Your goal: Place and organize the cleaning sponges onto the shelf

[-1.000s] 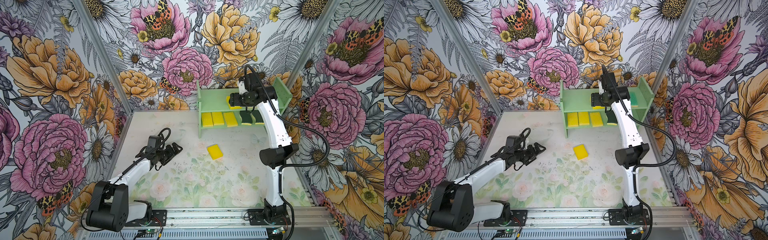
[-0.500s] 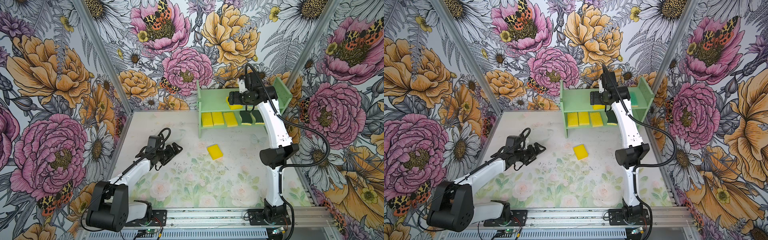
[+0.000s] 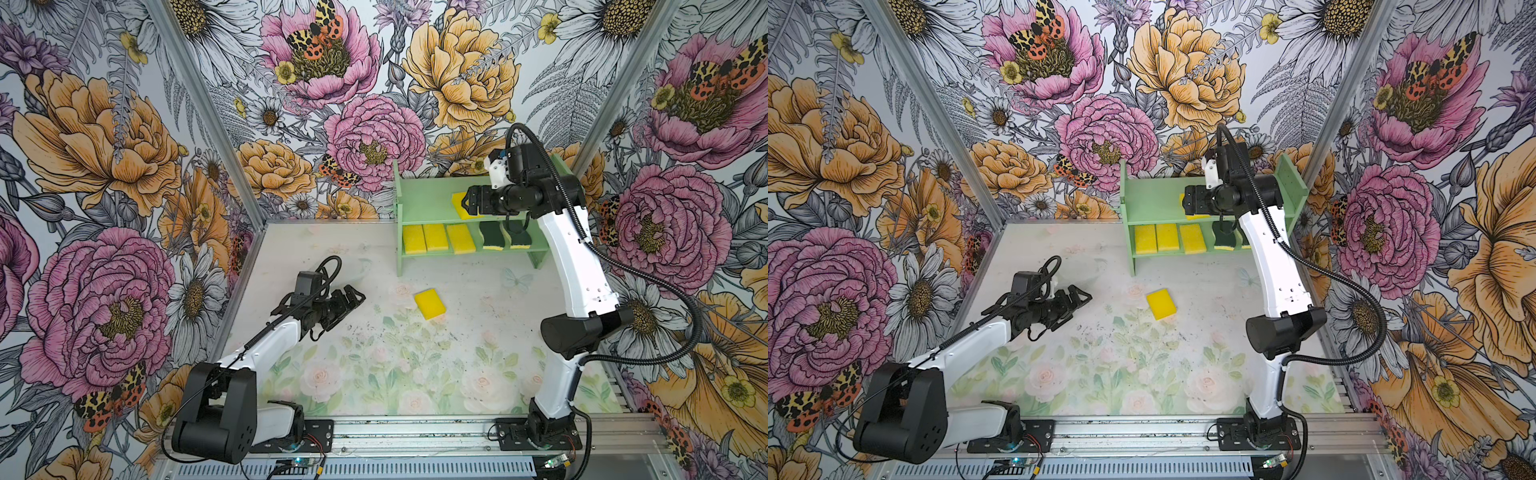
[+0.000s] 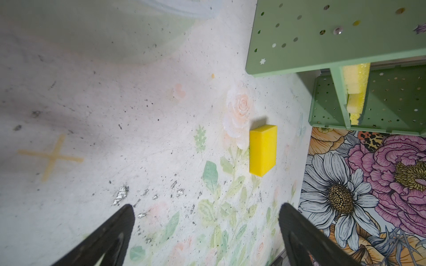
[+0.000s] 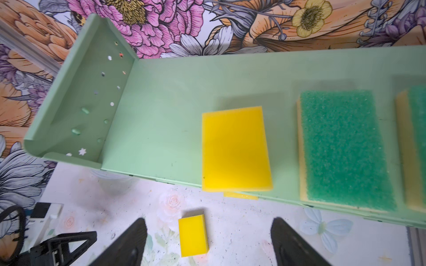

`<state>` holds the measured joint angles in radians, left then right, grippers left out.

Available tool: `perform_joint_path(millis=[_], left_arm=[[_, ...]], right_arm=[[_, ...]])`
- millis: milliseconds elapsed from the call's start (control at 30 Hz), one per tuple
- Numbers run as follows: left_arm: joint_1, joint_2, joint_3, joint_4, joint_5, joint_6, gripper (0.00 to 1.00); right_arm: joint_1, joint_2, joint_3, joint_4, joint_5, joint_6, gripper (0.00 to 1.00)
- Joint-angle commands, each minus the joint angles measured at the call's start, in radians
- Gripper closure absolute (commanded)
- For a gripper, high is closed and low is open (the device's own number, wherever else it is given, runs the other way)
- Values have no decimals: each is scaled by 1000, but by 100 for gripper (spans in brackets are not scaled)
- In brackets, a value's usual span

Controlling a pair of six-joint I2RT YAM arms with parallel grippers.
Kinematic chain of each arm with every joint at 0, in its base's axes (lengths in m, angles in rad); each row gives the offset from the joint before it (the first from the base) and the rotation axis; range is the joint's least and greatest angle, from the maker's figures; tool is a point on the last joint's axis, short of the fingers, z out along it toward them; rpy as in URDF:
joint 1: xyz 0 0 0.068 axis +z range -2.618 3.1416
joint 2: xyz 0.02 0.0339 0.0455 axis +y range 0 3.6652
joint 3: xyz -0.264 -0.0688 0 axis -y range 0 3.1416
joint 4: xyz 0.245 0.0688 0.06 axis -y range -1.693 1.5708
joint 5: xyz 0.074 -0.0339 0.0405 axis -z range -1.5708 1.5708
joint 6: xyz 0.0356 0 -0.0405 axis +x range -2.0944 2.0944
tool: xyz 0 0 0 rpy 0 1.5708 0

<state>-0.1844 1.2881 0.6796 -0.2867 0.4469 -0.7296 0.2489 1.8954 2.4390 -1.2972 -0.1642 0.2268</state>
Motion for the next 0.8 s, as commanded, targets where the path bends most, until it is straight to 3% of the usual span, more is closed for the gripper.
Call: perform_joint_path(millis=[0,267,767], left_arm=[[12,-6,8,30,22,13,1],[13,-9,2,28,22,15,1],[23,-29,-8,14,15,16,1]], right_arm=[[19,-40,-56,12,-96,-8,14],[55,-18,-117,33,-106,-22,14],[48,89,-53,70,-104,-49,15]])
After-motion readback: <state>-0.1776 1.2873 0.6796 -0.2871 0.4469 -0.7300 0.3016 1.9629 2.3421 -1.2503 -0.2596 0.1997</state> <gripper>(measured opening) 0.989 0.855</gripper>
